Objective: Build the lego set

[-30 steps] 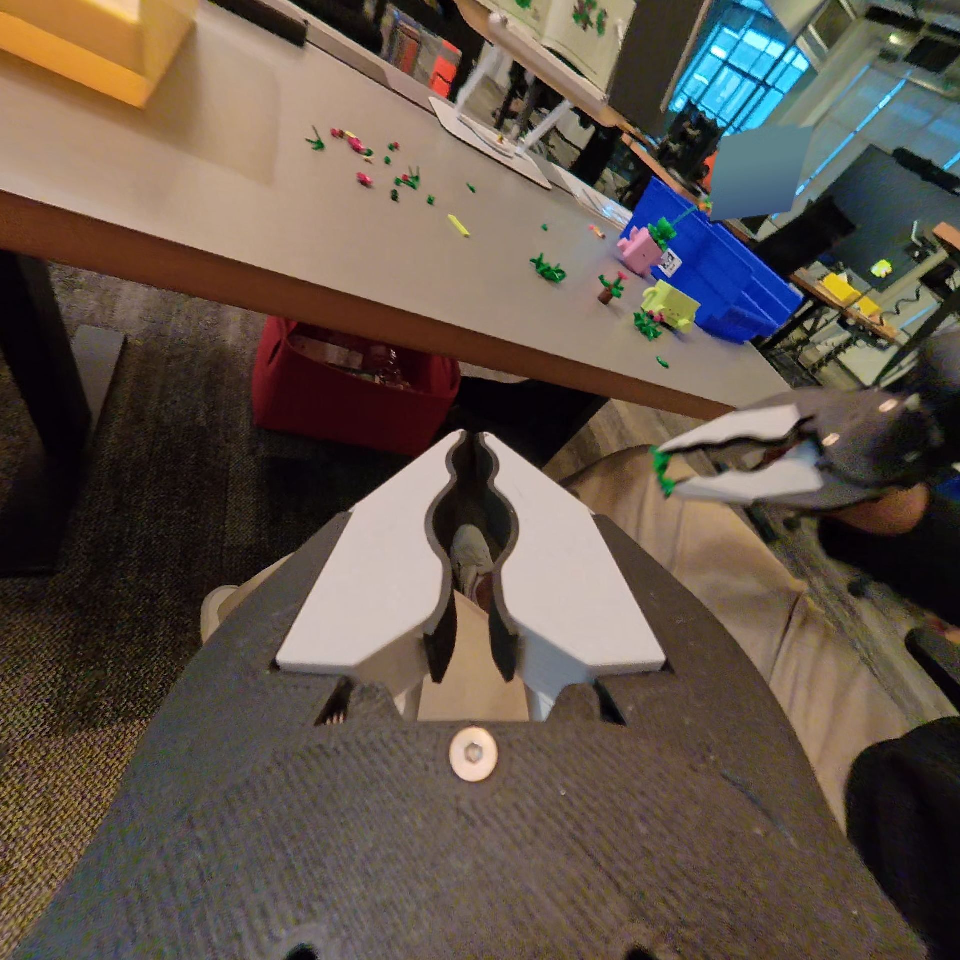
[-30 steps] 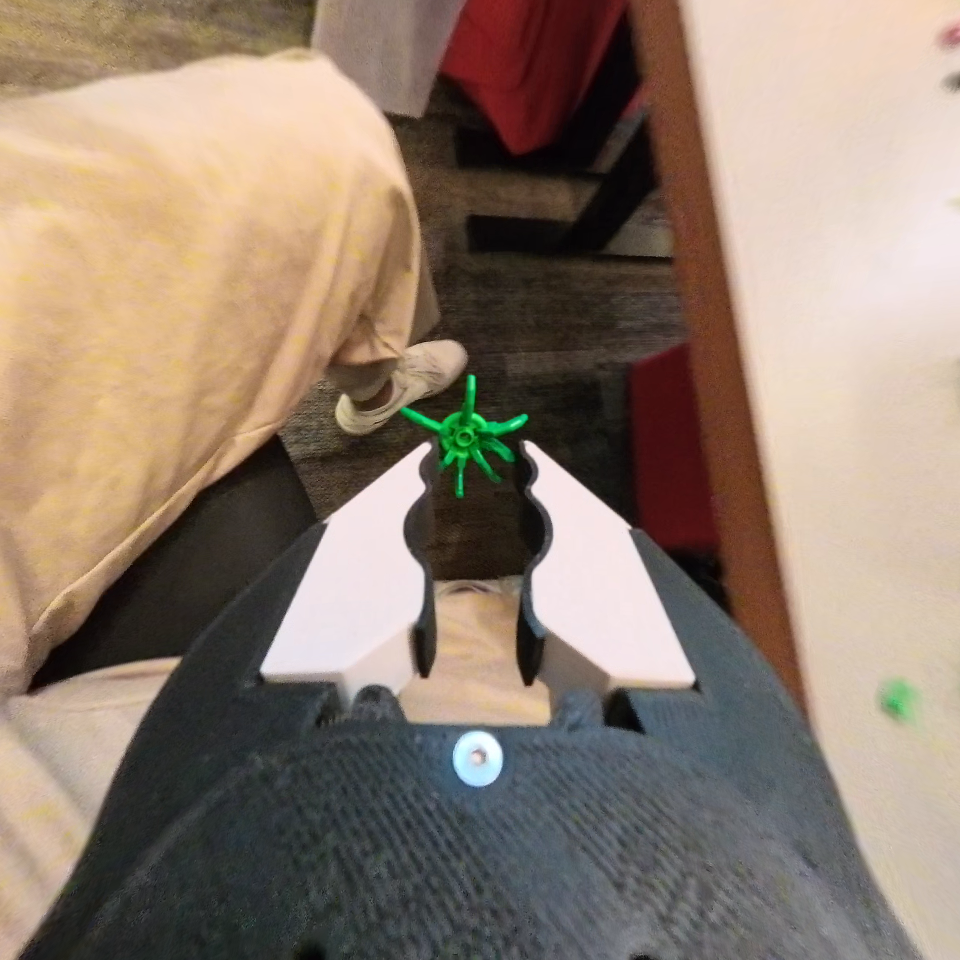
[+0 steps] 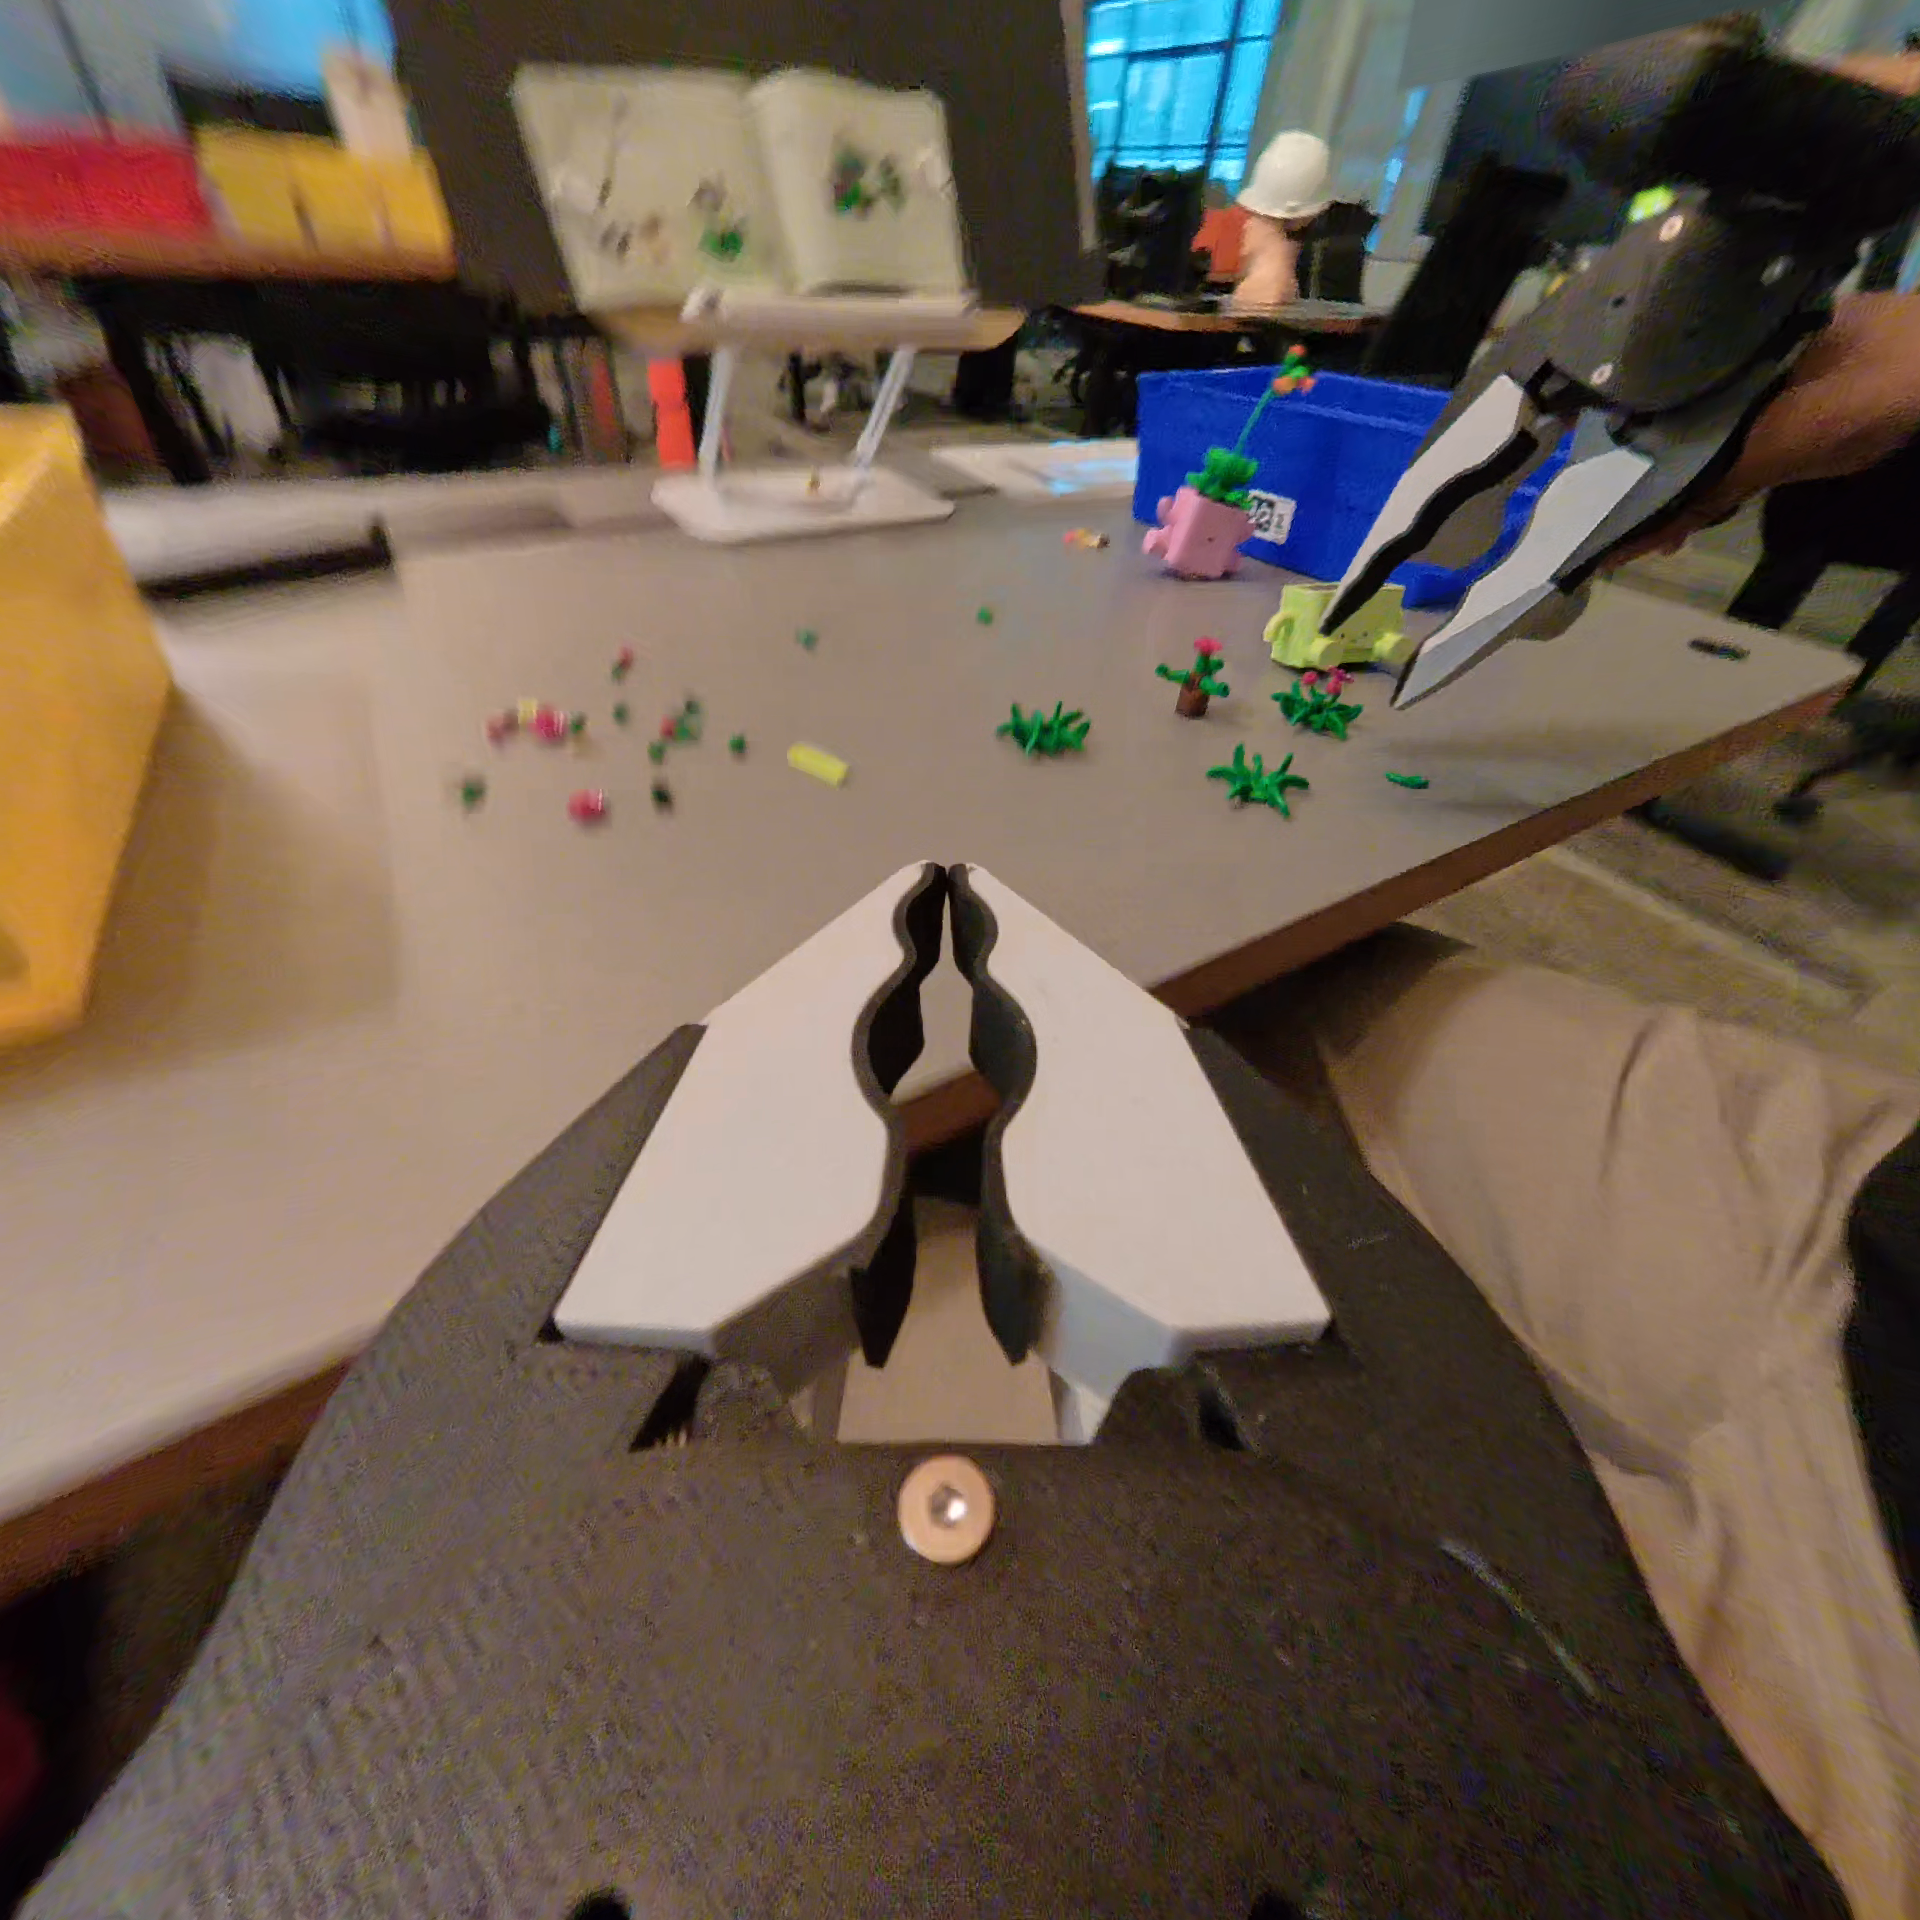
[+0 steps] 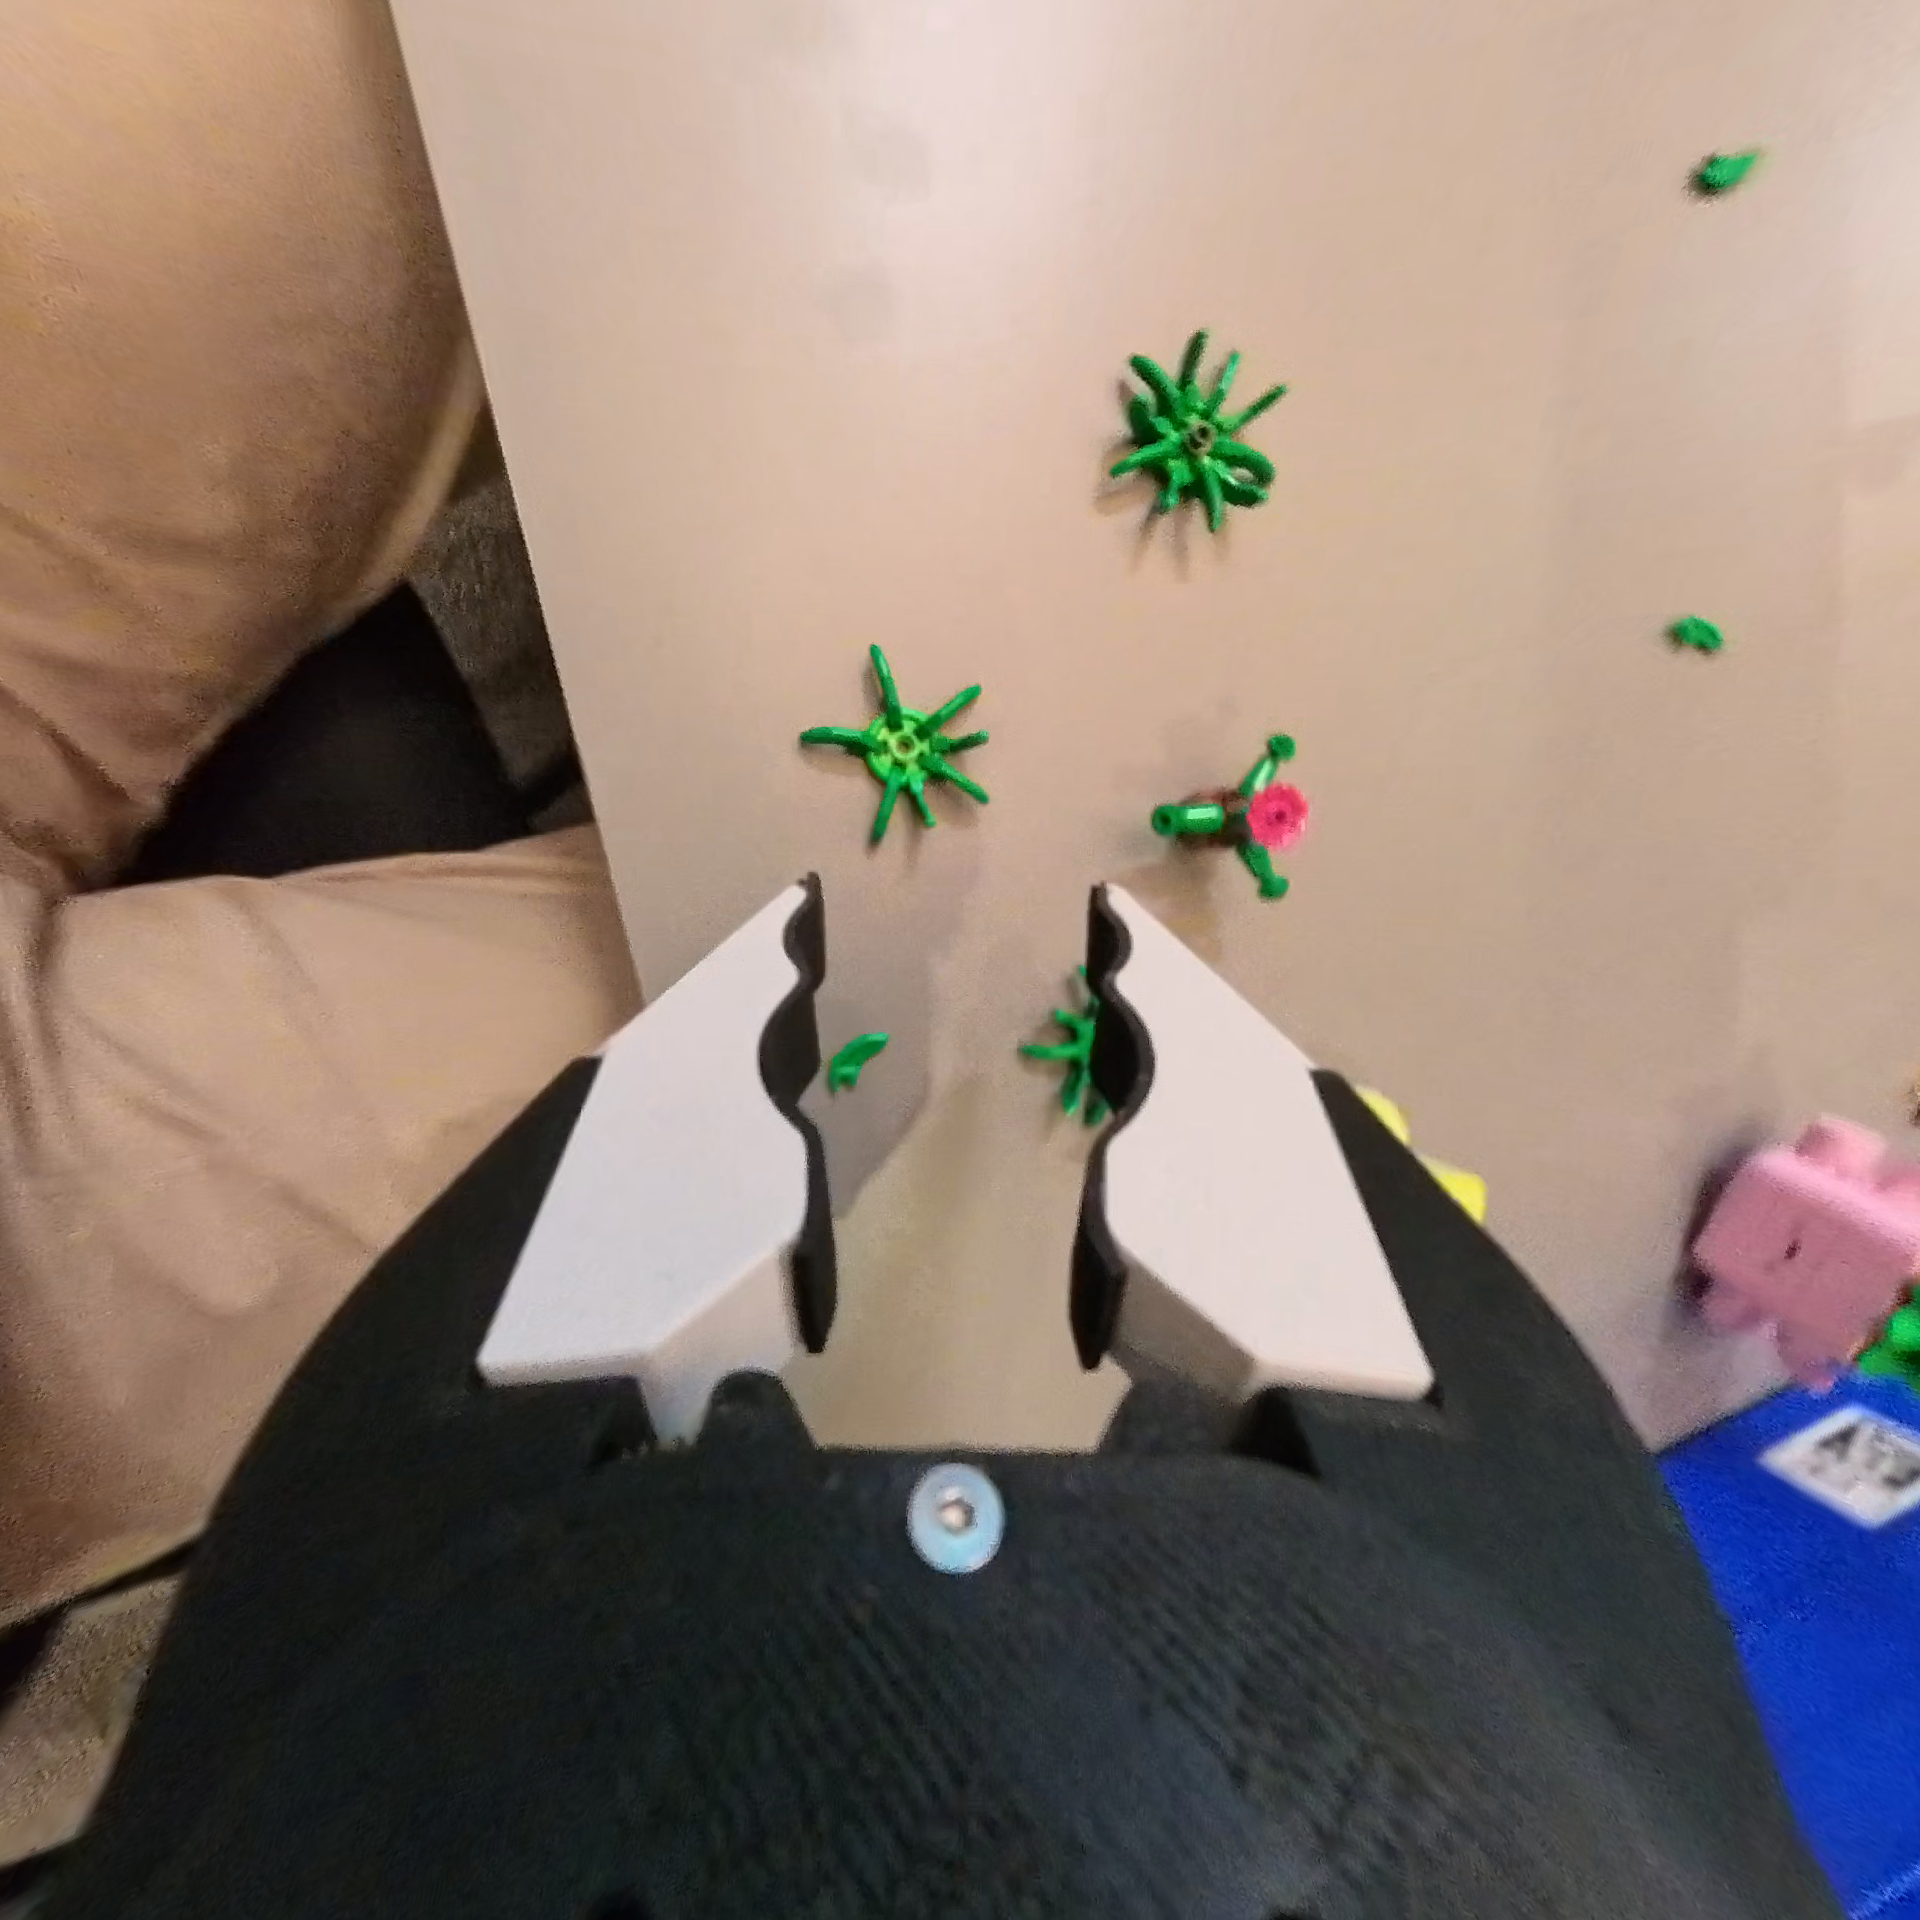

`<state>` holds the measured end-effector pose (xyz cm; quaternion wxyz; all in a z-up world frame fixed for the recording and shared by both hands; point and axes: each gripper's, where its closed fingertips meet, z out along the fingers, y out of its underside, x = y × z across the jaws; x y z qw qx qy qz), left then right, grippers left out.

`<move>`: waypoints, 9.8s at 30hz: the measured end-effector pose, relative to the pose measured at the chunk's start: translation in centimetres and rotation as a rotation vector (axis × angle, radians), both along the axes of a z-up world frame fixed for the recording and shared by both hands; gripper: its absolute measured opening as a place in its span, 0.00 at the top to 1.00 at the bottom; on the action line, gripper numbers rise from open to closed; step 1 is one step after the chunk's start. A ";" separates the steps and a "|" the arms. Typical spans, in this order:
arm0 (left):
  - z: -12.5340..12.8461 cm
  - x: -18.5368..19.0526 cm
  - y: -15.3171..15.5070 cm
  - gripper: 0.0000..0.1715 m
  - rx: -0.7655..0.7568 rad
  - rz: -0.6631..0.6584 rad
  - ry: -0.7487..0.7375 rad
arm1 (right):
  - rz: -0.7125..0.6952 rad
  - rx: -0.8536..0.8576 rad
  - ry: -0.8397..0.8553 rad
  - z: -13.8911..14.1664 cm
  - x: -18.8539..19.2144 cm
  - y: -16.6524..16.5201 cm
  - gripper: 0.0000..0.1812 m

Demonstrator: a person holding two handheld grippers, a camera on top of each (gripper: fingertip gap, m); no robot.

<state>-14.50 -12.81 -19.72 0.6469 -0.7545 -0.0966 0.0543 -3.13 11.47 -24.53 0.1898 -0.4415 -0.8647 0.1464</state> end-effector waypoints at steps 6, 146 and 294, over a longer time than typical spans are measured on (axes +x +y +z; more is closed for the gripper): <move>2.3 2.6 9.2 0.97 0.005 -0.272 0.090 | -0.199 -0.142 0.213 -0.2 3.0 -2.0 0.78; -0.5 11.2 20.3 0.94 0.074 -0.884 -1.194 | -0.279 -0.494 0.781 4.0 0.3 -4.4 1.00; -8.4 12.6 23.7 0.76 -0.529 -0.621 -0.068 | -0.124 -0.086 -0.230 -5.1 0.5 0.4 1.00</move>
